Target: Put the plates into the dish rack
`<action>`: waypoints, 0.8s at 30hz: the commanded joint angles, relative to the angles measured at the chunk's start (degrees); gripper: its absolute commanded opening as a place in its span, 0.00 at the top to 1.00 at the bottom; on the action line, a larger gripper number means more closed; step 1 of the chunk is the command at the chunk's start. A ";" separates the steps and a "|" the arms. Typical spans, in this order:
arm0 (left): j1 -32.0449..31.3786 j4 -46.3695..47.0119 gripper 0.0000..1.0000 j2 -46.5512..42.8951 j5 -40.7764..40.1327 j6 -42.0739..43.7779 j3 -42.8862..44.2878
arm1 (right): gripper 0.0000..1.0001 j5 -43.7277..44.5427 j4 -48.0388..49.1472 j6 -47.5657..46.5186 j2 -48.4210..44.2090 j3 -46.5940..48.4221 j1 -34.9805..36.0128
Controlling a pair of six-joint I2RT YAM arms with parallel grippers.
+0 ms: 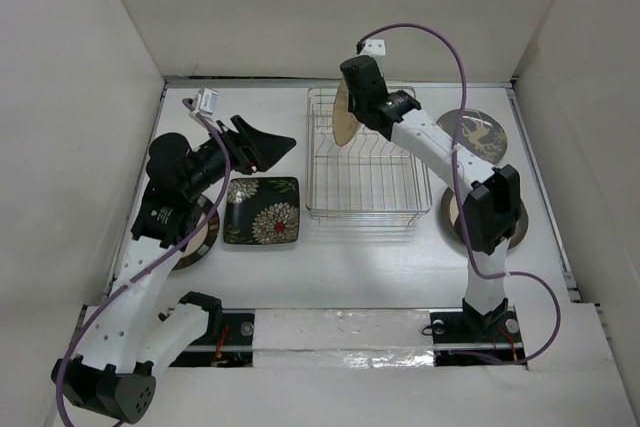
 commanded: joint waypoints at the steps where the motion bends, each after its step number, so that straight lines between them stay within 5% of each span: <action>1: -1.23 1.30 0.21 -0.01 1.24 0.81 2.98 | 1.00 3.21 3.62 0.43 -1.33 4.84 1.05; 24: -1.76 2.26 0.21 -0.19 1.59 0.63 3.43 | 1.00 5.31 -2.10 -1.33 7.37 16.09 3.34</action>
